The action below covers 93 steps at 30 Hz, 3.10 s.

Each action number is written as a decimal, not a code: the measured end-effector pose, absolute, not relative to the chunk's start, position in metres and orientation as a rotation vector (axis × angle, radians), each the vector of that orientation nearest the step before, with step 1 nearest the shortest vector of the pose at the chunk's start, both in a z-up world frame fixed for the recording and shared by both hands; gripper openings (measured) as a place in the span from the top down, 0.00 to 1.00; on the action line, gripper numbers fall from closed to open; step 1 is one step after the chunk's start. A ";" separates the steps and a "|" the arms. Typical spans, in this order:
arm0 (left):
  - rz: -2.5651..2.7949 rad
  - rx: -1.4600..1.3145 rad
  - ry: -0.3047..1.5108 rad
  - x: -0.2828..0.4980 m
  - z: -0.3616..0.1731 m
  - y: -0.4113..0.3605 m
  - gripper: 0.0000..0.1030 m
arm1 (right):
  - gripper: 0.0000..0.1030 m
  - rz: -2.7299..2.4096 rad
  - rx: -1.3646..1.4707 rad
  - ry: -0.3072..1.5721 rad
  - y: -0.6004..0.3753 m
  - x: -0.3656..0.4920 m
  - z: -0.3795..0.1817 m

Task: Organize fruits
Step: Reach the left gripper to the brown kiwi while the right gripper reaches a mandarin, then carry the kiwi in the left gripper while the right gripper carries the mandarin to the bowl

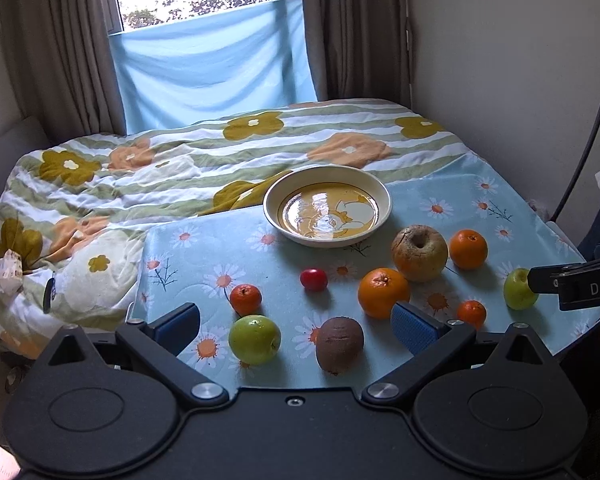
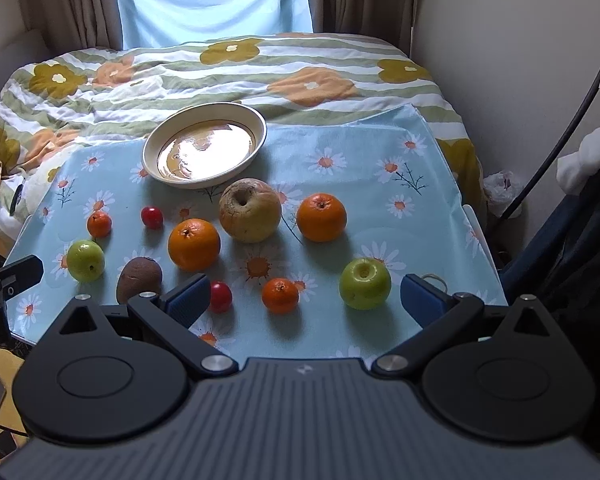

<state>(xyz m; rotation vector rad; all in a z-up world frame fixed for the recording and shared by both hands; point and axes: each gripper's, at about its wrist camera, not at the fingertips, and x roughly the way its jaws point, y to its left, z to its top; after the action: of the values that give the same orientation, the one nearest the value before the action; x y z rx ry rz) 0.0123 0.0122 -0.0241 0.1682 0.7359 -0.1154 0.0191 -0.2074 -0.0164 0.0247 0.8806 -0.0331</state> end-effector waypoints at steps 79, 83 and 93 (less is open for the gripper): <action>-0.263 0.124 0.730 0.050 -0.081 0.005 0.53 | 0.50 0.075 -0.021 0.763 -0.183 0.056 -0.079; -0.266 0.118 0.698 0.057 -0.054 0.007 0.53 | 0.50 0.063 -0.022 0.751 -0.180 0.061 -0.049; -0.230 0.107 0.627 0.104 -0.014 0.006 0.53 | 0.50 0.084 -0.015 0.732 -0.173 0.113 -0.003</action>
<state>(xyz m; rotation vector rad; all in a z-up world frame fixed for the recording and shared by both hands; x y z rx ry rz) 0.1043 0.0061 -0.0142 0.1066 0.6266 -0.2301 0.1127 -0.1730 -0.0034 -0.0150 0.7324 0.0845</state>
